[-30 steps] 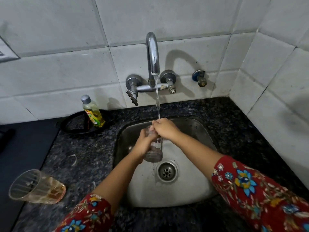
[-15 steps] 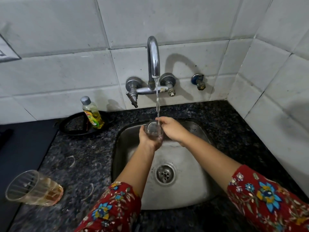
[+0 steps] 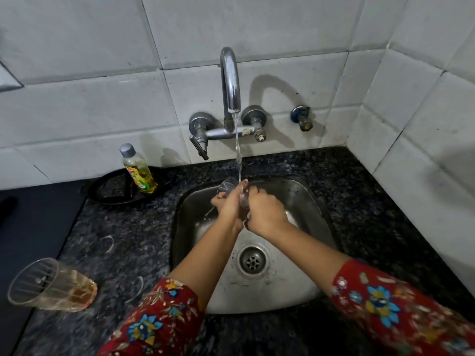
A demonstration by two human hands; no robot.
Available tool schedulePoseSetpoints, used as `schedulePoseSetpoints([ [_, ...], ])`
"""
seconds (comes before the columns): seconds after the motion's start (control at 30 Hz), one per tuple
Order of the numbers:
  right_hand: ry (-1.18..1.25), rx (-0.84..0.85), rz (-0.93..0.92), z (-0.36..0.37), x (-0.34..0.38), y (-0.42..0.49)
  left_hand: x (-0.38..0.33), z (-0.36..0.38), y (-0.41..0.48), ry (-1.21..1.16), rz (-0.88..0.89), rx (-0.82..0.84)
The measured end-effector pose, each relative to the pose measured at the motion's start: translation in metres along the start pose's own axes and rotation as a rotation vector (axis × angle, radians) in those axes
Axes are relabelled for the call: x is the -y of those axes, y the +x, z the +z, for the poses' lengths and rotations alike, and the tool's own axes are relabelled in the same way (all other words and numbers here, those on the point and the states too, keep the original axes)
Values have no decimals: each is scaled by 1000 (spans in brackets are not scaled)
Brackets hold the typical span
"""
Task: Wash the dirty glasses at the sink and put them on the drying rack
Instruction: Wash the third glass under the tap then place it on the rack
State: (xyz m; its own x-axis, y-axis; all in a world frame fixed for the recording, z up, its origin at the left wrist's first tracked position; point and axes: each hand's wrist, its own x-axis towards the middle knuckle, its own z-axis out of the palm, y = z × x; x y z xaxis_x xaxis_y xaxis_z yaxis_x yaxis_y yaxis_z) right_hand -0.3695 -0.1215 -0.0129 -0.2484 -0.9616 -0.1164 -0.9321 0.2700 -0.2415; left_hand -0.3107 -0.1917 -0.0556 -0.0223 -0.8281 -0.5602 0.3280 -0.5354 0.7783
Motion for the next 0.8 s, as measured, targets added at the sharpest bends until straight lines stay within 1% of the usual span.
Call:
schedulePoseSetpoints([
  [0.03,-29,-59,13,4,2,2,-1,4,-2,-2,11,-8],
  [0.1,1,-100,28,9,10,8,-4,5,1,41,40,-79],
  [0.13,53,-73,52,11,12,12,-7,2,2,63,8,-71],
  [0.17,151,-20,76,9,13,15,-10,-4,3,64,-54,1],
  [0.2,303,73,107,7,11,19,-14,-11,4,36,-134,115],
  [0.27,793,373,160,-3,3,22,-19,-24,1,-60,-220,360],
  [0.3,1033,542,179,-7,-2,23,-19,-29,3,-90,-211,443],
  [0.33,1163,641,183,-10,-7,22,-19,-32,5,-109,-195,514],
  [0.37,1181,659,189,-11,-8,20,-18,-32,4,-81,-154,527],
  [0.4,1089,588,186,-7,-7,19,-15,-30,5,-42,-112,518],
  [0.47,713,237,158,4,-2,17,-12,-21,4,118,-18,360],
  [0.5,647,129,130,8,-1,16,-12,-20,3,185,5,311],
  [0.53,750,164,110,12,-5,16,-14,-20,5,206,-7,334],
  [0.57,955,303,119,10,-12,15,-18,-23,3,207,-45,415],
  [0.6,1102,470,119,8,-20,14,-21,-28,1,199,-102,530],
  [0.63,1180,587,100,7,-29,11,-24,-33,-3,188,-143,635],
  [0.67,1210,628,61,9,-38,11,-23,-38,-3,188,-143,741],
  [0.7,1221,602,26,12,-44,10,-20,-41,-5,201,-99,819],
  [0.73,1232,540,6,16,-46,8,-15,-42,-7,220,-37,859],
  [0.77,1257,499,9,18,-47,5,-9,-43,-9,260,31,868],
  [0.8,1286,491,-4,21,-48,4,-4,-42,-11,307,86,860],
])
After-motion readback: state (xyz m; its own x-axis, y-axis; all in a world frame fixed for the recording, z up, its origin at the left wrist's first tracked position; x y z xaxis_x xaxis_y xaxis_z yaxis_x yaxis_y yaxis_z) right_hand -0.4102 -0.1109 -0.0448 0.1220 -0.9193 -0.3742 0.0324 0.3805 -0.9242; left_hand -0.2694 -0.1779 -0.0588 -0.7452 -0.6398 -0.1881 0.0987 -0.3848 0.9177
